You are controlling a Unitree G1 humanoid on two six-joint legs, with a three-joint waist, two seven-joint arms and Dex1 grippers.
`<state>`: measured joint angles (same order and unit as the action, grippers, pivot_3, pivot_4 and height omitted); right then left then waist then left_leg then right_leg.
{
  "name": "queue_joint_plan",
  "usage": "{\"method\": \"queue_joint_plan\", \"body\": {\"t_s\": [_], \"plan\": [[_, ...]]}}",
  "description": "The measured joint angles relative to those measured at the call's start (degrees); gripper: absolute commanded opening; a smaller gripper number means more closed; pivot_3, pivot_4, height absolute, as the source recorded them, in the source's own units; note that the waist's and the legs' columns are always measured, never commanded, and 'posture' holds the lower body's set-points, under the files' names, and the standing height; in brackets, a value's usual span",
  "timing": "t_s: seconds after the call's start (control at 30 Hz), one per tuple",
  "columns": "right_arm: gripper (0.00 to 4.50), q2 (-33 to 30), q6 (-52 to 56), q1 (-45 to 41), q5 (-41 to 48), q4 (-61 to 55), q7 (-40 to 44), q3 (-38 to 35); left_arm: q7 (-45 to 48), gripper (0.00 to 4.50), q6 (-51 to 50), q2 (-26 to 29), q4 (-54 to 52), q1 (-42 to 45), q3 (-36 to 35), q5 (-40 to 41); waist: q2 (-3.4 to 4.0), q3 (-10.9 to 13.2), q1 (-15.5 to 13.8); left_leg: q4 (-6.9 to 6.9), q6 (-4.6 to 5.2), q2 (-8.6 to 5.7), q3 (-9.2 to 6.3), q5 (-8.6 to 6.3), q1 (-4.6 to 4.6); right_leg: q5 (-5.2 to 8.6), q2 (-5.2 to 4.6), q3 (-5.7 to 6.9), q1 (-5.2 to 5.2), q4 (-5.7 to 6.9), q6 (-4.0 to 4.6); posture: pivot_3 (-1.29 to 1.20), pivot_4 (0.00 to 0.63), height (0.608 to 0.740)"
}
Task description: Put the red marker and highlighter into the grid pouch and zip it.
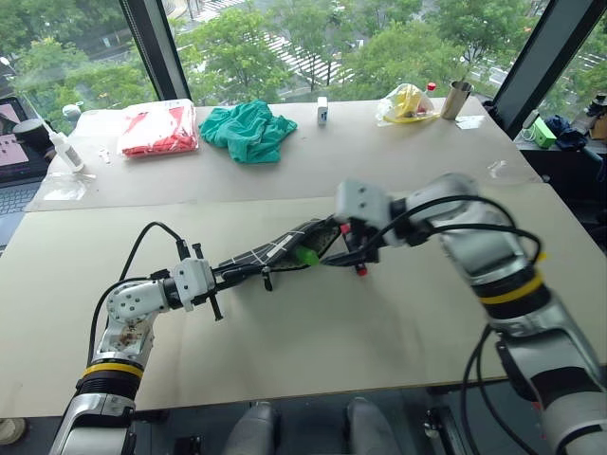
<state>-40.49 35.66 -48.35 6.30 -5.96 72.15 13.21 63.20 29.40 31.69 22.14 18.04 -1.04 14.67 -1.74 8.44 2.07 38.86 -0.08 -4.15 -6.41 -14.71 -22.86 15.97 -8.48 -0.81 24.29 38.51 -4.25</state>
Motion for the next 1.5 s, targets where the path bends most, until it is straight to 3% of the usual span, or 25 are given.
{"method": "queue_joint_plan", "body": {"t_s": [0.1, 0.2, 0.47, 0.87, 1.0, 1.17, 1.23, 1.5], "plan": [[3.79, -2.6, 3.2, 4.7, 3.8, -1.9, -0.6, -5.0, -1.3, 0.00, -1.7, -0.2, -0.3, -0.4, -0.8, 1.3, 0.00, 0.0, 0.3, -0.02, 0.19, 0.02, 0.05, -0.11, 0.01, 0.00, 0.00, -0.03, 0.02, 0.04, 0.00, 0.00, 0.150, 0.740], [3.79, -2.1, 8.3, 5.9, 2.9, -0.5, -7.8, -6.0, -1.8, 0.00, -2.1, -0.2, -1.2, -0.8, -1.1, 1.4, 0.00, 0.0, 0.6, -0.01, 0.22, 0.03, 0.11, -0.13, 0.05, 0.00, 0.00, -0.09, 0.05, 0.12, 0.00, 0.00, 0.150, 0.740], [3.79, 11.3, 26.8, 7.6, 0.6, -1.0, -28.9, -4.6, -1.9, 0.00, -2.2, -0.1, -1.3, -1.1, -1.3, 1.4, 0.00, 0.0, 0.4, 0.00, -0.09, 0.04, 0.08, 0.05, -0.01, -0.01, -0.05, -0.10, 0.08, 0.12, 0.01, 0.00, 0.150, 0.740], [3.79, 15.1, 30.7, 10.1, -2.8, 0.7, -41.1, -0.2, -2.2, 0.00, -2.2, -0.4, -1.0, -0.6, -1.3, 1.2, 0.00, 0.0, 0.4, 0.01, -0.08, 0.00, 0.06, 0.05, 0.00, -0.01, -0.06, -0.07, 0.06, 0.11, 0.00, 0.00, 0.150, 0.740], [2.77, 15.9, 30.3, 10.9, -2.7, -0.1, -42.2, 0.3, -2.5, 0.00, -2.2, -0.5, -1.1, -0.6, -1.3, 1.2, 0.01, 0.0, 0.4, 0.01, -0.03, 0.00, 0.06, 0.02, 0.09, -0.01, -0.04, -0.07, -0.02, 0.13, 0.01, 0.00, 0.150, 0.740], [0.99, 16.0, 28.4, 11.7, -2.8, -0.8, -42.3, 2.4, -2.8, 0.00, -2.2, -0.5, -1.1, -0.6, -1.3, 1.2, -0.04, -0.1, 0.4, 0.02, 0.16, -0.01, 0.07, -0.09, 0.20, -0.01, -0.03, -0.08, -0.12, 0.13, 0.00, 0.00, 0.150, 0.740], [0.52, 15.4, 27.6, 11.8, -2.8, -0.8, -42.1, 2.8, -2.9, 0.00, -2.2, -0.5, -1.1, -0.6, -1.3, 1.2, -0.04, -0.1, 0.4, 0.02, 0.21, -0.01, 0.07, -0.12, 0.23, -0.01, -0.03, -0.08, -0.14, 0.13, 0.01, 0.00, 0.150, 0.740], [0.52, 9.4, 19.8, 10.6, -2.8, 4.7, -40.6, 0.2, -2.9, 0.00, -2.1, -0.4, -1.1, -0.6, -1.3, 1.2, -0.02, -0.1, -0.4, 0.05, 0.22, -0.05, 0.09, -0.12, 0.08, -0.01, -0.06, -0.09, -0.04, 0.06, -0.01, 0.00, 0.150, 0.740]]}}
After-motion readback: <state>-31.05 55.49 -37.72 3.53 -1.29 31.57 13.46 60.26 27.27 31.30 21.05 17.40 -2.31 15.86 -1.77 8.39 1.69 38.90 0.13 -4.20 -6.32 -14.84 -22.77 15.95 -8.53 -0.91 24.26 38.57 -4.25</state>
